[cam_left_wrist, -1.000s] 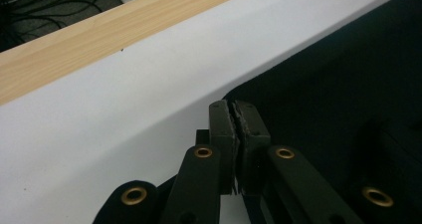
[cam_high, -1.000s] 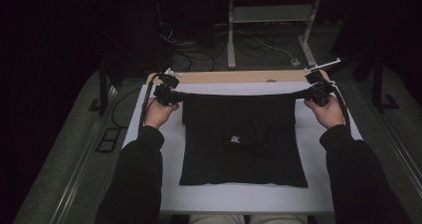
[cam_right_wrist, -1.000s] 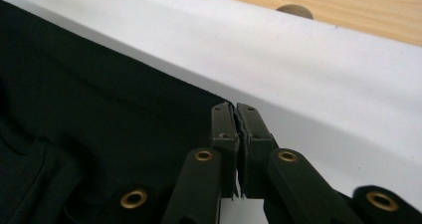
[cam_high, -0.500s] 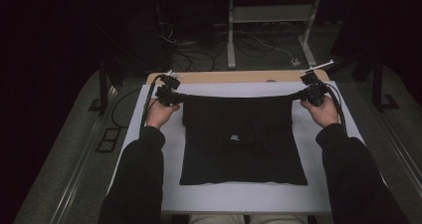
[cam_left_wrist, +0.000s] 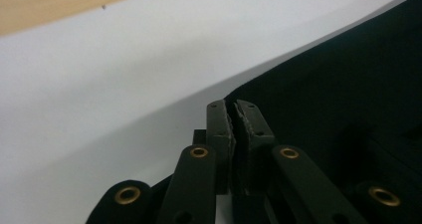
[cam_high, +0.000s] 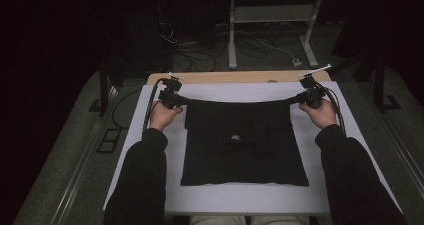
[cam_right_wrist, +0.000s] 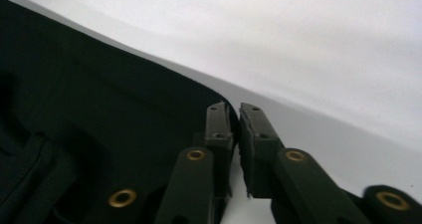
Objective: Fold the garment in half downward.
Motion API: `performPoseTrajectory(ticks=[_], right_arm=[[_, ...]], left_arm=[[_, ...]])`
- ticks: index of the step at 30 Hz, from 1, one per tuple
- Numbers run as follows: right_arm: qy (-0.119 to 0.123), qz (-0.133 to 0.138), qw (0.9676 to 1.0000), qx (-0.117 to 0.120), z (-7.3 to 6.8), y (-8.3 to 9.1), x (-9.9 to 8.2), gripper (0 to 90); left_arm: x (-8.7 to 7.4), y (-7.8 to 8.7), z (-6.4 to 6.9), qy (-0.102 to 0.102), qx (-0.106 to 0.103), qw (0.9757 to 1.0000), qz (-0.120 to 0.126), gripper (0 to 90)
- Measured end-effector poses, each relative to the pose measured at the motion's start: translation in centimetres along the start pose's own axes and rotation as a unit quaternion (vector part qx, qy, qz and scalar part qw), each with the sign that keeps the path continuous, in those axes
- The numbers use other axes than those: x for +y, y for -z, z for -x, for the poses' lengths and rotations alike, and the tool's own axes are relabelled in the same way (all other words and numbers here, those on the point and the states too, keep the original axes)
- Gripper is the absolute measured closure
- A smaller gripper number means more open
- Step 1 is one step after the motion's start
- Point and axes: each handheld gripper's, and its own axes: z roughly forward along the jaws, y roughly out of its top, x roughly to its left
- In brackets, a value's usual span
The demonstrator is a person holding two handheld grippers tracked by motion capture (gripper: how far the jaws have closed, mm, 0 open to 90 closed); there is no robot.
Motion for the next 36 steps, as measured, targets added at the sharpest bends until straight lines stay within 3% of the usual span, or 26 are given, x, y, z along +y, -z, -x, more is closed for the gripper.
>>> performPoseTrajectory(ticks=[6,15,21,25,28,31,36], right_arm=[[-0.003,0.003,1.0,0.004,0.2,0.4,-0.3,71.5],[-0.001,0.024,0.9997,0.006,-0.1,1.2,-0.6,49.1],[0.001,0.034,0.9994,0.008,-0.6,1.6,-0.8,29.8],[0.004,0.041,0.999,0.017,-0.8,1.9,-0.8,17.4],[0.01,0.048,0.9986,0.02,-1.2,2.4,-0.7,11.1],[0.017,0.052,0.9982,0.023,-1.7,2.7,-0.6,1.5],[0.031,0.055,0.9974,0.034,-2.6,3.0,-0.6,0.0]], left_arm=[[-0.4,0.8,-0.4,0.0,-0.008,0.9999,0.009,64.1],[-0.7,1.3,0.1,0.008,-0.039,0.9988,0.028,38.5],[-0.8,1.3,0.6,0.002,-0.071,0.9971,0.029,28.6],[-0.8,1.4,0.7,0.012,-0.097,0.9945,0.037,24.5],[-0.7,1.6,1.1,-0.004,-0.096,0.9949,0.03,12.4],[-0.7,1.7,1.5,-0.005,-0.109,0.9936,0.03,3.4],[-0.6,1.7,2.0,-0.006,-0.12,0.9923,0.029,0.0]])
